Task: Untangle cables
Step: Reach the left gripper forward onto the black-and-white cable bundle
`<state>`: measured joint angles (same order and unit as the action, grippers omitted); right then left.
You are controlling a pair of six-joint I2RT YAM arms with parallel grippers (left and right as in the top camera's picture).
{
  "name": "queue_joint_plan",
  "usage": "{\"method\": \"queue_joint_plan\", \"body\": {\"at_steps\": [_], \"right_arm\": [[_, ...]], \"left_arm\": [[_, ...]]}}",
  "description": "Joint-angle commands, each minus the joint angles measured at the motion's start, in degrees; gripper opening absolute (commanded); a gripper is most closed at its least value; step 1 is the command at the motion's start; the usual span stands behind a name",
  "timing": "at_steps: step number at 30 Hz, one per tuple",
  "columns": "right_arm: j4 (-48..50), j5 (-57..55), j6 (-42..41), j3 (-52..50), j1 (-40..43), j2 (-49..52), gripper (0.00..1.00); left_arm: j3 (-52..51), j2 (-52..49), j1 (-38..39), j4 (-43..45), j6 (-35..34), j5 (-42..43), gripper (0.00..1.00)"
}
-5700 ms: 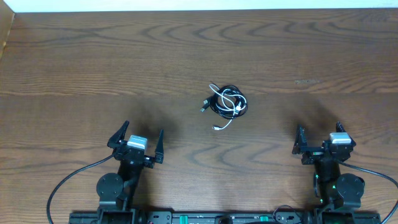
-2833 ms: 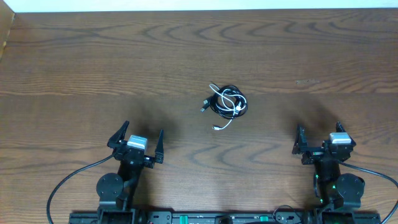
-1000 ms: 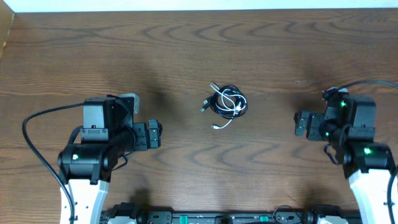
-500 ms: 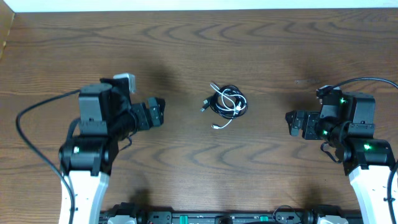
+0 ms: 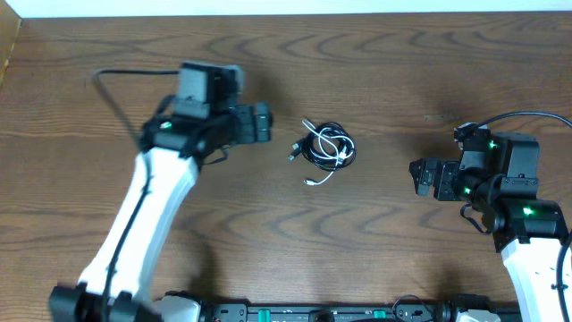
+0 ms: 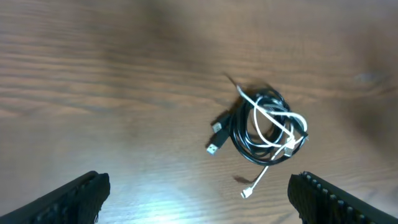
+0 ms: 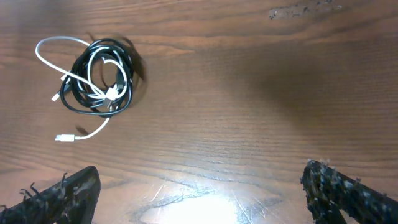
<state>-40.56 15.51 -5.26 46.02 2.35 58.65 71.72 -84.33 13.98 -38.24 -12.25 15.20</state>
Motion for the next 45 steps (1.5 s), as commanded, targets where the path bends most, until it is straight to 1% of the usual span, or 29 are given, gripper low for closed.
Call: {"method": "queue_joint_plan", "body": {"at_steps": [1,7,9,10,12,17,24,27,32,33,35,36,39,40,42,45], "right_arm": [[0.00,0.50,-0.24,1.27,0.28,-0.24,0.99],[0.02,0.50,-0.24,1.27,0.28,-0.24,0.99],[0.02,0.50,-0.24,1.27,0.28,-0.24,0.99],[0.02,0.50,-0.24,1.27,0.28,-0.24,0.99],[0.02,0.50,-0.24,1.27,0.28,-0.24,0.99],[0.02,0.50,-0.24,1.27,0.28,-0.24,0.99],[0.02,0.50,-0.24,1.27,0.28,-0.24,0.99],[0.02,0.50,-0.24,1.27,0.28,-0.24,0.99],[0.00,0.50,-0.24,1.25,0.28,-0.24,0.99],[0.02,0.50,-0.24,1.25,0.28,-0.24,0.99],[0.00,0.50,-0.24,1.25,0.28,-0.24,0.99],[0.02,0.48,-0.24,1.25,0.28,-0.24,0.99],[0.07,0.26,-0.24,1.22,0.28,-0.24,0.99],[0.04,-0.11,-0.24,1.22,0.28,-0.24,0.99],[0.04,-0.79,-0.24,1.22,0.28,-0.24,0.99],[0.07,-0.83,-0.24,1.22,0.28,-0.24,0.99]], "left_arm": [[0.83,-5.62,4.24,1.86,-0.85,-0.63,0.95],[0.83,-13.94,10.27,7.39,-5.81,-0.66,0.92],[0.83,-16.39,12.04,9.99,-8.81,-0.66,0.92],[0.83,-18.18,13.40,12.24,-11.43,-0.63,0.91],[0.83,-19.82,14.69,14.27,-14.03,-0.68,0.88],[0.83,-23.30,17.46,18.36,-21.53,-0.63,0.87],[0.83,-25.90,20.61,20.63,-22.12,1.16,0.72],[0.79,-27.23,21.59,20.79,-22.12,2.14,0.63],[0.68,-30.05,22.67,20.44,-21.90,2.16,0.61],[0.68,-30.42,22.75,20.20,-21.90,2.16,0.58],[0.68,-30.56,22.75,19.04,-21.88,2.19,0.43],[0.68,-30.40,22.73,18.47,-21.88,2.32,0.37],[0.68,-29.07,22.34,16.41,-19.39,2.36,0.23],[0.68,-28.44,22.23,15.69,-18.45,2.36,0.15],[0.68,-26.45,22.01,13.25,-16.70,2.36,0.08],[0.68,-23.02,21.94,8.83,-14.40,2.47,0.08]]}}
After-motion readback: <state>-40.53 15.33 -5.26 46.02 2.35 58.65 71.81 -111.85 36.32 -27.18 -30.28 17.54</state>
